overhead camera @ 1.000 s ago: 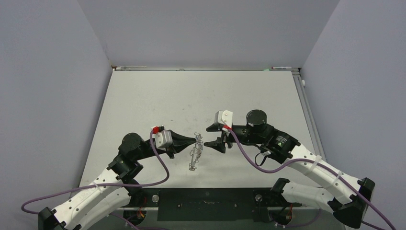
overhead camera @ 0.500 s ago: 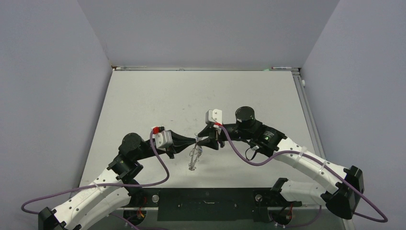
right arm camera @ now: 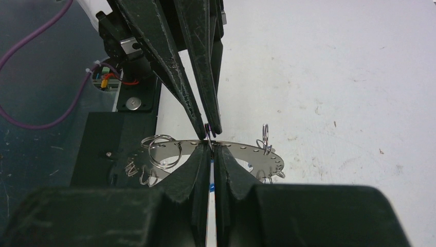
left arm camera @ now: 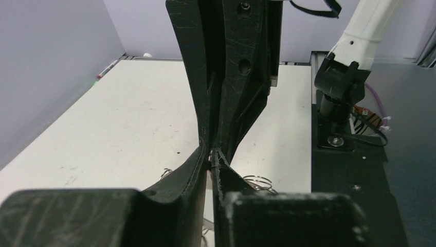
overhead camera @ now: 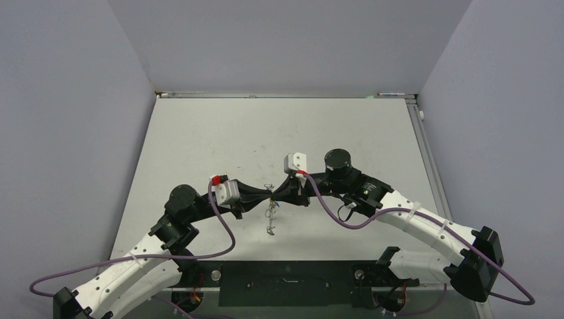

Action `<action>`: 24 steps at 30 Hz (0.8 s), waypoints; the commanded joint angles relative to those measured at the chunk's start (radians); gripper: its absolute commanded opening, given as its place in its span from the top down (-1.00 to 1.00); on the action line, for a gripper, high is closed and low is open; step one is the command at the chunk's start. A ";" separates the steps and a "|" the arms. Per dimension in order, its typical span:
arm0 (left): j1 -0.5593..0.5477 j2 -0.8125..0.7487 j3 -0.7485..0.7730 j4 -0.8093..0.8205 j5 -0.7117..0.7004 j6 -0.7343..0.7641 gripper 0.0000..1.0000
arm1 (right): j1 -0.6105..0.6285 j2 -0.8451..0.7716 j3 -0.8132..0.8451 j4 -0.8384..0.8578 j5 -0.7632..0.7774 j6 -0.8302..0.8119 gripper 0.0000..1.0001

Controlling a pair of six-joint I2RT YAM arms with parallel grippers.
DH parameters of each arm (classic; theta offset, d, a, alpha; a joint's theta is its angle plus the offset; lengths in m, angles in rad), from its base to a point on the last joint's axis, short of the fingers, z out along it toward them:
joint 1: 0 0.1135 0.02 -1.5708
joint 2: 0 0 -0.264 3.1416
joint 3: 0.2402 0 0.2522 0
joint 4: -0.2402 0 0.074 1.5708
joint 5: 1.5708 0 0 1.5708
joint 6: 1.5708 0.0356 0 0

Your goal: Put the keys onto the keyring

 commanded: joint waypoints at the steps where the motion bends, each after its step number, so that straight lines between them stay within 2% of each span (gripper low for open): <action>1: -0.001 -0.026 0.030 -0.005 -0.032 0.037 0.75 | -0.003 -0.035 0.078 -0.041 0.018 -0.060 0.90; 5: -0.001 -0.047 0.034 -0.020 -0.036 0.053 0.09 | 0.001 -0.032 0.142 -0.145 0.079 -0.083 0.90; 10: -0.002 -0.057 0.056 -0.039 -0.056 0.031 -0.41 | 0.007 -0.011 0.236 -0.275 0.172 -0.084 0.90; 15: -0.007 -0.039 0.077 -0.032 -0.099 -0.042 -0.52 | 0.010 0.011 0.296 -0.375 0.256 -0.057 0.90; 24: -0.081 0.082 0.101 0.058 -0.146 -0.073 -0.48 | 0.016 0.044 0.368 -0.489 0.300 -0.013 0.90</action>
